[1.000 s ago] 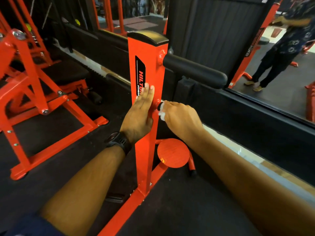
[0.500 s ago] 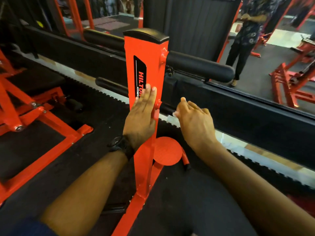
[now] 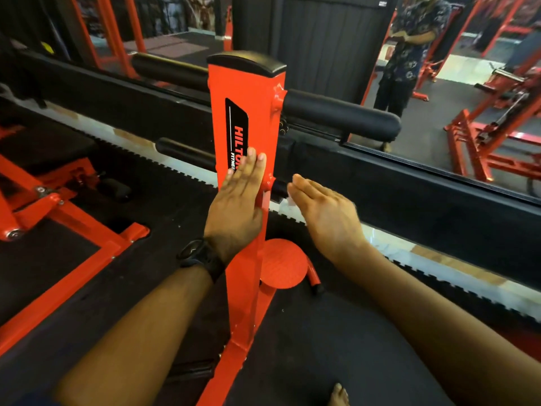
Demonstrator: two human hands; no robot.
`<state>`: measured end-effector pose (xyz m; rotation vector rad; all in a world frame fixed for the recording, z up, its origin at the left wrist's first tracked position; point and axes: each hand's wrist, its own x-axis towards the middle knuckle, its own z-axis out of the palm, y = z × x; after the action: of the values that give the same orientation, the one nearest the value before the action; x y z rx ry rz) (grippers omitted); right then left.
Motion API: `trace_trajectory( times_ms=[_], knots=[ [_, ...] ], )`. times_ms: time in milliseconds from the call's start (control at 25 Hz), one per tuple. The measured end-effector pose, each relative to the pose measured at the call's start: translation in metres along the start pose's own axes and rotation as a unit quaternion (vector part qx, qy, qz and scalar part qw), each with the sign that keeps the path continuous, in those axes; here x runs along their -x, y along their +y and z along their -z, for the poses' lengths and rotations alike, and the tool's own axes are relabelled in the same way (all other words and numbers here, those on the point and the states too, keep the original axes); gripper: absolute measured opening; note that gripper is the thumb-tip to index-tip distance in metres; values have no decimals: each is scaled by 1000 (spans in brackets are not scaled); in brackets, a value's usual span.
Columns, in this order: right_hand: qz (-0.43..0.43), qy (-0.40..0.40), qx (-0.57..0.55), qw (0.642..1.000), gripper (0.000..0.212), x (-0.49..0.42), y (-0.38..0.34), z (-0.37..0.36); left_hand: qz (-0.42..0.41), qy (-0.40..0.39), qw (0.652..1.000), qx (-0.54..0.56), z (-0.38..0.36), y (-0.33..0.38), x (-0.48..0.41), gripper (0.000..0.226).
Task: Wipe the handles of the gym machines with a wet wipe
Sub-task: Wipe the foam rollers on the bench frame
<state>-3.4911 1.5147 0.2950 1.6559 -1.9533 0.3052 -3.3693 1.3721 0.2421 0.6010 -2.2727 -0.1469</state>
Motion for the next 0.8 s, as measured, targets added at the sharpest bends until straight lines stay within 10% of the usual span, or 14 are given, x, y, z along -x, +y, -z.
trace_trajectory(
  times_ms=[800],
  knots=[
    [-191, -179, -159, 952, 26, -68, 1, 4, 19, 6, 999, -27, 2, 12, 1, 74]
  ],
)
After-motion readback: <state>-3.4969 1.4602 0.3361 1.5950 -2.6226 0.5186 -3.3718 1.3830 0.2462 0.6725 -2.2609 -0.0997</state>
